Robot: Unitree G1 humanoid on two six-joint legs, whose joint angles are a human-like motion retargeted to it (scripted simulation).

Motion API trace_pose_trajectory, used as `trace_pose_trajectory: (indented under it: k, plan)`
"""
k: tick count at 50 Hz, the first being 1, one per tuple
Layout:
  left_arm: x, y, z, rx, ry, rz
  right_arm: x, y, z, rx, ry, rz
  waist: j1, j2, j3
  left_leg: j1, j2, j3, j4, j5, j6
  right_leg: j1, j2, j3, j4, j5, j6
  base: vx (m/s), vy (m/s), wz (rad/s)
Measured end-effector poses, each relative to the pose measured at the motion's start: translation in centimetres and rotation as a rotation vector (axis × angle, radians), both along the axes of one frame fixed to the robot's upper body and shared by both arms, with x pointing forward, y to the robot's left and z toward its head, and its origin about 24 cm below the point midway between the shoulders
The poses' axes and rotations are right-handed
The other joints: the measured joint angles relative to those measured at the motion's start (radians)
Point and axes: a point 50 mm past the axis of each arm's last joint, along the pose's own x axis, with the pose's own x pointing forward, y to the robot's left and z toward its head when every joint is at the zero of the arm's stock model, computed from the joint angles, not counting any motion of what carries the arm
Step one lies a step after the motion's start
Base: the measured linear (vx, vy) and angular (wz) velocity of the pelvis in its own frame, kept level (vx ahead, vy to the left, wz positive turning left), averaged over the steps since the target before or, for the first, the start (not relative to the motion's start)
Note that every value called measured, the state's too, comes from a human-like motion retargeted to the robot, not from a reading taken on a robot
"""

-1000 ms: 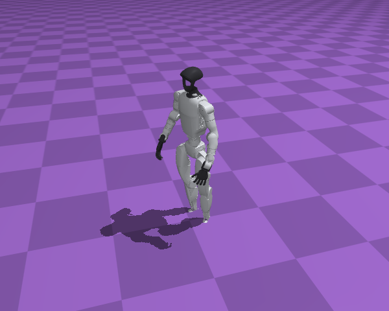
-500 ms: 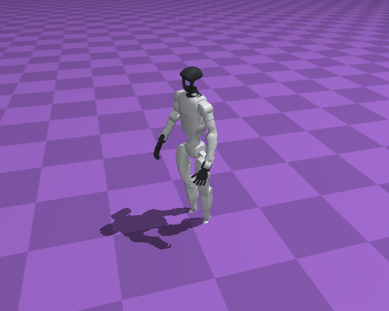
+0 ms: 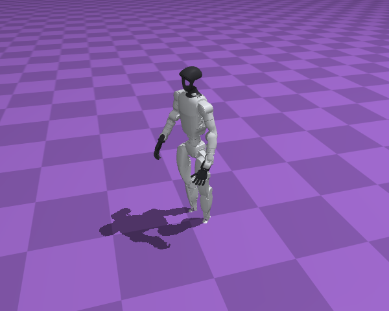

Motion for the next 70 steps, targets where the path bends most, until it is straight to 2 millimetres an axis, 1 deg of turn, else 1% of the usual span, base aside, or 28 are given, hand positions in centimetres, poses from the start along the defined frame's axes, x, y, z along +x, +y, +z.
trace_pose_trajectory:
  k: [15, 28, 38, 42, 46, 48, 50, 52, 55, 58, 60, 61, 62, 63, 65, 67, 68, 70]
  plan:
    - [0.7, -0.4, 0.1, -0.004, -0.005, -0.018, 0.6, -0.3, 0.3, -0.001, -0.02, -0.015, 0.009, -0.002, -0.026, -0.056, -0.008, 0.003, -0.001, 0.017, 0.007, -0.057, -0.01, -0.015, -0.001, 0.009, 0.015, 0.0, 0.0, 0.0]
    - [-0.1, -0.1, -0.2, -0.003, 0.014, 0.018, 1.0, -0.4, 0.4, -0.005, -0.031, -0.046, 0.015, -0.003, -0.047, -0.069, -0.014, 0.016, 0.021, 0.01, 0.016, -0.069, -0.021, 0.003, -0.001, -0.001, 0.022, 0.0, 0.0, -0.01]
    - [-1.9, 0.3, -0.6, -0.009, 0.061, 0.08, 1.7, 0.0, 0.5, 0.001, -0.031, -0.043, 0.009, -0.012, -0.043, -0.117, 0.018, 0.047, 0.193, -0.069, 0.026, -0.063, -0.029, 0.041, 0.0, -0.007, 0.035, 0.02, -0.02, -0.25]
    - [-2.9, 0.3, -0.9, -0.022, 0.087, 0.114, 2.1, 0.2, 0.6, 0.007, -0.036, -0.04, 0.005, -0.011, -0.041, -0.162, 0.047, 0.049, 0.304, -0.122, 0.032, -0.067, -0.026, 0.061, -0.001, -0.006, 0.041, 0.03, 0.0, -0.41]
    - [-3.7, -0.1, -1.2, -0.047, 0.105, 0.147, 2.2, 0.2, 0.6, 0.007, -0.032, -0.04, 0.006, -0.004, -0.042, -0.221, 0.075, 0.015, 0.403, -0.193, 0.04, -0.077, -0.012, 0.09, -0.002, -0.001, 0.046, 0.04, 0.03, -0.58]
    - [-3.3, -0.6, -1.2, -0.064, 0.09, 0.156, 1.8, -0.1, 0.5, -0.001, -0.018, -0.045, 0.008, 0.002, -0.044, -0.251, 0.085, -0.011, 0.441, -0.226, 0.044, -0.083, -0.003, 0.106, -0.002, 0.001, 0.048, 0.06, 0.06, -0.64]
    - [-1.9, -0.9, -0.9, -0.078, 0.044, 0.155, 1.0, -0.8, 0.2, -0.018, 0.01, -0.058, 0.009, 0.008, -0.049, -0.276, 0.092, -0.032, 0.473, -0.254, 0.051, -0.089, 0.004, 0.121, -0.002, 0.003, 0.05, 0.08, 0.08, -0.61]
    - [-0.8, -0.8, -0.6, -0.08, 0.01, 0.165, 0.1, -1.6, -0.1, -0.036, 0.038, -0.077, 0.013, 0.013, -0.052, -0.293, 0.096, -0.044, 0.498, -0.276, 0.058, -0.095, 0.008, 0.134, -0.002, 0.002, 0.052, 0.09, 0.11, -0.56]
    - [-0.2, -0.4, -0.3, -0.075, -0.014, 0.198, -0.7, -2.5, -0.2, -0.053, 0.057, -0.109, 0.018, 0.017, -0.056, -0.304, 0.096, -0.051, 0.522, -0.302, 0.072, -0.105, 0.006, 0.151, 0.009, -0.009, 0.055, 0.11, 0.13, -0.47]
    - [0.1, 0.3, -0.1, -0.068, -0.031, 0.24, -1.0, -3.2, -0.1, -0.059, 0.061, -0.138, 0.018, 0.016, -0.057, -0.294, 0.088, -0.051, 0.527, -0.321, 0.085, -0.137, -0.006, 0.162, 0.091, -0.058, 0.057, 0.11, 0.15, -0.35]
    - [0.4, 0.8, 0.1, -0.061, -0.043, 0.27, -1.3, -3.7, 0.0, -0.061, 0.062, -0.16, 0.012, 0.013, -0.055, -0.275, 0.076, -0.052, 0.517, -0.329, 0.094, -0.179, -0.021, 0.168, 0.209, -0.119, 0.056, 0.12, 0.15, -0.19]
    - [0.5, 1.1, 0.2, -0.057, -0.048, 0.282, -1.4, -3.9, 0.0, -0.062, 0.063, -0.171, 0.005, 0.01, -0.05, -0.26, 0.067, -0.052, 0.508, -0.332, 0.097, -0.212, -0.036, 0.17, 0.312, -0.165, 0.052, 0.13, 0.13, -0.21]
    - [0.6, 1.3, 0.4, -0.052, -0.053, 0.295, -1.5, -4.1, 0.0, -0.062, 0.063, -0.182, 0.002, 0.008, -0.046, -0.243, 0.06, -0.046, 0.498, -0.336, 0.1, -0.247, -0.068, 0.142, 0.426, -0.201, 0.037, 0.13, 0.11, -0.55]
    - [0.7, 1.7, 0.5, -0.046, -0.058, 0.309, -1.6, -4.3, 0.1, -0.061, 0.062, -0.19, 0.005, 0.007, -0.042, -0.223, 0.059, -0.026, 0.486, -0.34, 0.1, -0.287, -0.13, 0.053, 0.564, -0.22, 0.0, 0.13, 0.09, -0.7]
    - [1.1, 2.2, 0.7, -0.03, -0.069, 0.328, -1.8, -4.9, 0.2, -0.063, 0.061, -0.213, -0.014, -0.006, -0.031, -0.185, 0.026, -0.01, 0.456, -0.342, 0.101, -0.383, -0.241, -0.012, 0.821, -0.267, -0.048, 0.14, 0.07, -0.32]
    - [1.5, 2.7, 0.9, -0.009, -0.078, 0.343, -2.1, -5.4, 0.3, -0.063, 0.062, -0.244, -0.055, -0.031, -0.026, -0.151, -0.037, -0.018, 0.401, -0.323, 0.096, -0.483, -0.293, 0.034, 0.962, -0.302, -0.042, 0.18, 0.05, 0.37]
    - [1.8, 3.0, 1.1, 0.003, -0.086, 0.353, -2.2, -5.7, 0.4, -0.06, 0.061, -0.261, -0.078, -0.044, -0.029, -0.131, -0.075, -0.026, 0.348, -0.303, 0.095, -0.537, -0.309, 0.059, 0.996, -0.312, -0.033, 0.23, 0.04, 0.46]
    - [2.2, 3.6, 1.4, 0.024, -0.096, 0.364, -2.6, -6.0, 0.3, -0.055, 0.07, -0.298, -0.116, -0.056, -0.044, -0.093, -0.123, -0.042, 0.248, -0.256, 0.084, -0.621, -0.31, 0.093, 0.985, -0.307, -0.014, 0.26, 0.01, 0.35]
